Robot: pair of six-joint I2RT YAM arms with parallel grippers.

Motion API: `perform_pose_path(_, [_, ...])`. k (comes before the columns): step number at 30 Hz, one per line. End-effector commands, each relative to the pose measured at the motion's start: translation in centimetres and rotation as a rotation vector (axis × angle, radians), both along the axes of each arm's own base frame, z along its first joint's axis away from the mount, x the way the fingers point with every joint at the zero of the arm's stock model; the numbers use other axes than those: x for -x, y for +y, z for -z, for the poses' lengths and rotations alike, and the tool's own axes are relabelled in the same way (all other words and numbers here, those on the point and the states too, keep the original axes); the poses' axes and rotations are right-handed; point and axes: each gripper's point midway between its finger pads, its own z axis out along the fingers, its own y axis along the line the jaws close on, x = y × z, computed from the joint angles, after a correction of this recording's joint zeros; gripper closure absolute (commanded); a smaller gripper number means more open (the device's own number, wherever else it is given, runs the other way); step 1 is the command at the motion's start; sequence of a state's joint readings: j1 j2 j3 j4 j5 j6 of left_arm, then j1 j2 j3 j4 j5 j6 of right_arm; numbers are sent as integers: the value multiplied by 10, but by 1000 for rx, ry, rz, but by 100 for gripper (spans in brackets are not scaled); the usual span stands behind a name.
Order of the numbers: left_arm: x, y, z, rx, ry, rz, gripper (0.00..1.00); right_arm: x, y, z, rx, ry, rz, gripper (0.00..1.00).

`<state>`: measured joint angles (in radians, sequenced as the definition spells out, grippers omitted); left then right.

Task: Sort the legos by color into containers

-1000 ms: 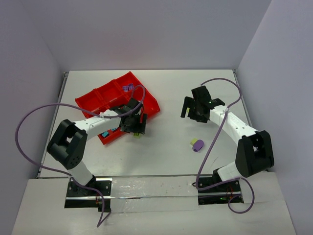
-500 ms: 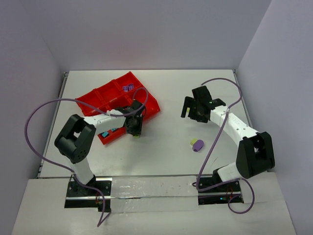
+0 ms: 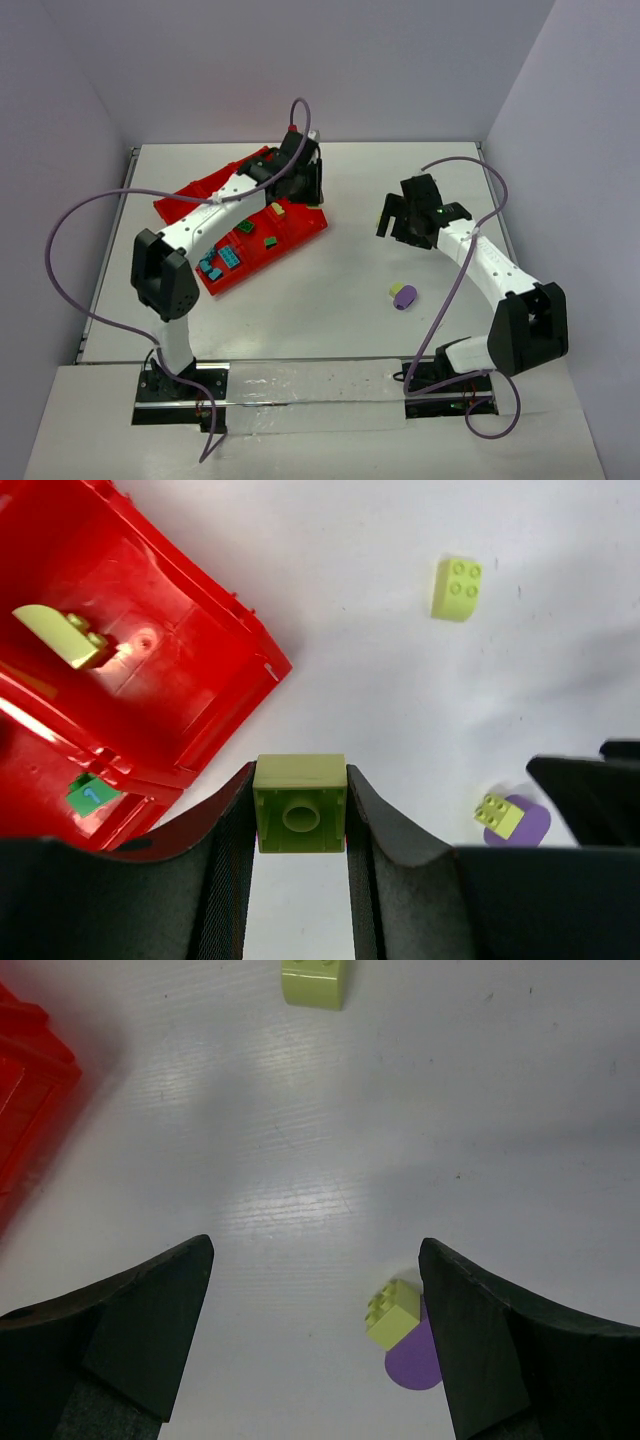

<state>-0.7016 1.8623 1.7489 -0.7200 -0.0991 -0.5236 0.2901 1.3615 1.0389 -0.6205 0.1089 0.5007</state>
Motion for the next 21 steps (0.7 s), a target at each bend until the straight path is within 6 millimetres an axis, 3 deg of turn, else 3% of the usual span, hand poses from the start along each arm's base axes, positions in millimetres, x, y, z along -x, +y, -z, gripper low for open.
perform_pose_path(1, [-42, 11, 16, -60, 30, -126, 100, -6, -2, -29, -9, -59, 5, 9])
perform_pose_path(5, [-74, 24, 34, -97, 11, -219, 100, -8, -2, -37, -6, -75, 2, 9])
perform_pose_path(9, [-90, 38, 40, -116, -27, -276, 99, -10, -3, -36, -4, -74, 0, 9])
perform_pose_path(12, [-96, 43, 47, -114, -34, -285, 70, -16, -2, -27, 2, -59, 14, 9])
perform_pose_path(15, [-96, 45, 53, -135, -15, -284, 31, -38, -1, -19, -1, -76, 72, 10])
perform_pose_path(16, [-96, 44, 53, -133, -12, -281, 27, -39, -1, -18, -1, -77, 75, 10])
perform_pose_path(19, [-93, 43, 43, -113, -26, -275, 13, -68, -4, -7, 47, -81, 121, 12])
perform_pose_path(21, [-93, 45, 30, -106, -47, -273, 12, -85, -4, 2, 78, -69, 128, 12])
